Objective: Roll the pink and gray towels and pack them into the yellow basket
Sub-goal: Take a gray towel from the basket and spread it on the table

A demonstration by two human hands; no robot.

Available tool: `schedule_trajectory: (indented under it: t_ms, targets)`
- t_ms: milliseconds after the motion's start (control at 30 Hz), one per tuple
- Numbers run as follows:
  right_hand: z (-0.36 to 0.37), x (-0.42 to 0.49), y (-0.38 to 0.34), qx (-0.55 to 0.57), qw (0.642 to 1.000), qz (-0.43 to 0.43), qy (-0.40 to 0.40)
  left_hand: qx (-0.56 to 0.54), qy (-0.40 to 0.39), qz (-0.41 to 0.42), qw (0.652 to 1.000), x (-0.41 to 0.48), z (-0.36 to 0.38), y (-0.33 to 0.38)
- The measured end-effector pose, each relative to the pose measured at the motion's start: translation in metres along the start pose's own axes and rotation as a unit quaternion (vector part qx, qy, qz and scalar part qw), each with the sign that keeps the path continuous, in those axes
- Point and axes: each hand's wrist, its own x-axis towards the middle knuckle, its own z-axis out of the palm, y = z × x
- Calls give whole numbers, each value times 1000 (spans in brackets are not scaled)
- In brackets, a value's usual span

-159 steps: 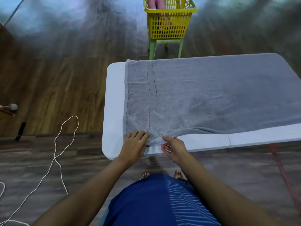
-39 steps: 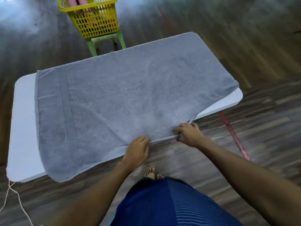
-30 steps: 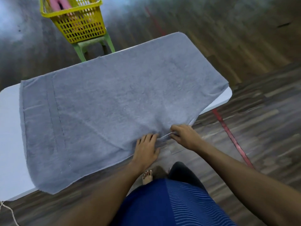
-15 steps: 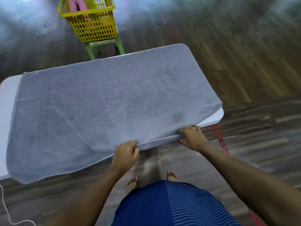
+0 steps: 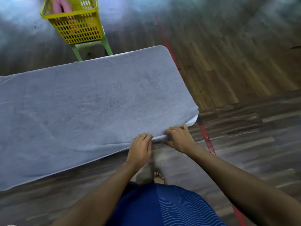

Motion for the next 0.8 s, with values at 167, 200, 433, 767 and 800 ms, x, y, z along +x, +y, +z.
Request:
schedule_trajectory:
  t_ms: [167,200,433,767,800]
  targets:
    - [3,-10,50,-13,995,97,-29,26,12,21,999,-3,0,-5]
    - [3,-13,56,-13,994,106,-17,37,10,18,999,-4,2,-5]
    - [0,-32,65,-53,979,190,40,83,6,4,997,2,11,6]
    - [14,-56,71,-14,967,250,33,153,-40,11,987,-7,10,-6]
    - [16,-58,72,-7,966,256,24,154,-43,13,987,-8,10,-6]
